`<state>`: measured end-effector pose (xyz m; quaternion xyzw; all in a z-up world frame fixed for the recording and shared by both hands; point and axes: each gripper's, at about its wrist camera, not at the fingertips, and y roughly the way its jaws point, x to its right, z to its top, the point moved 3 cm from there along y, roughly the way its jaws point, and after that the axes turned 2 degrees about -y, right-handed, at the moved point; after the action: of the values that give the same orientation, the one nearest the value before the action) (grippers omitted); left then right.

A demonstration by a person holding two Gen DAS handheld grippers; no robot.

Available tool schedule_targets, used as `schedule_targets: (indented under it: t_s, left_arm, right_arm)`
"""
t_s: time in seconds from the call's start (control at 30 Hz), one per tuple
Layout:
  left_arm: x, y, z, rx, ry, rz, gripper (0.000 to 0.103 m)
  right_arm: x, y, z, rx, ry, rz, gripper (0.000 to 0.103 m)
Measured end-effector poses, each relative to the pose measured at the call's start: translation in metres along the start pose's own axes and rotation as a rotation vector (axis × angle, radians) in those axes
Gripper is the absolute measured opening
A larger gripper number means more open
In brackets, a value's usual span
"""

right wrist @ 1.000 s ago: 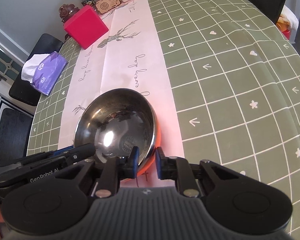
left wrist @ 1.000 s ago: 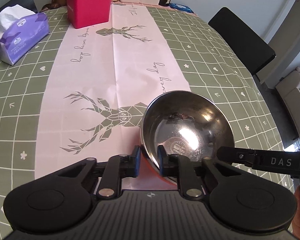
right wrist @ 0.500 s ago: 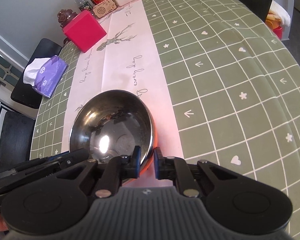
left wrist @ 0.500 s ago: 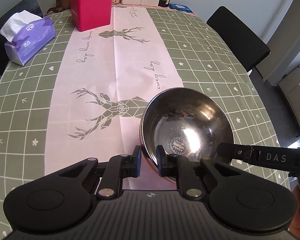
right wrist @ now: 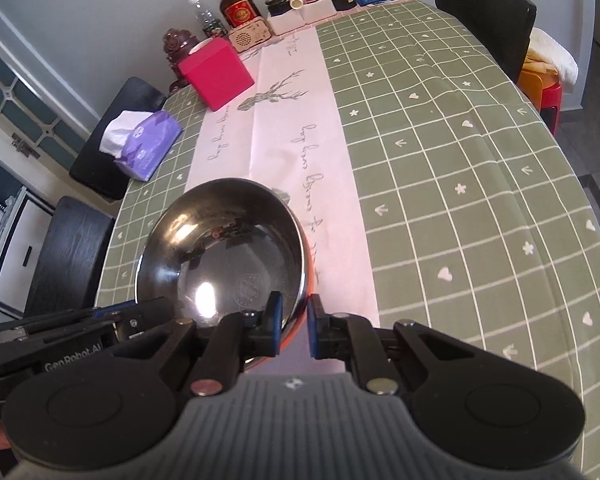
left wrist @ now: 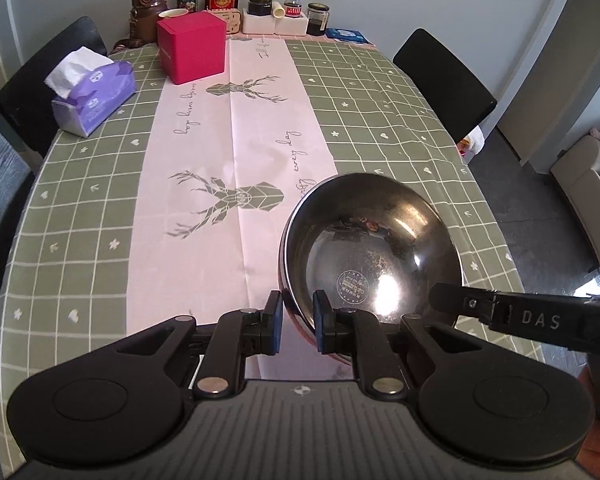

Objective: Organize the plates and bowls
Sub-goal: 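Carry the orange bowl with the left gripper into the blue bowl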

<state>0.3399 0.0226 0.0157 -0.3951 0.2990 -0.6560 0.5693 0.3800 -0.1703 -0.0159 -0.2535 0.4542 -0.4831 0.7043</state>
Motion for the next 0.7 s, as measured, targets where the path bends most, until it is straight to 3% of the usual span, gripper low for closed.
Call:
schedule_targets:
  t_s: [0.33,0.7]
  left_arm:
    - [0.009,-0.062,-0.062,-0.037,0.02,0.022,0.017]
    - [-0.002,-0.086,-0.134,-0.145,0.024,0.021,0.017]
  right_arm:
    - [-0.025,-0.058,-0.064,-0.02,-0.101,0.014,0.01]
    - [-0.047,-0.083,-0.14,-0.11,-0.214,-0.004,0.011]
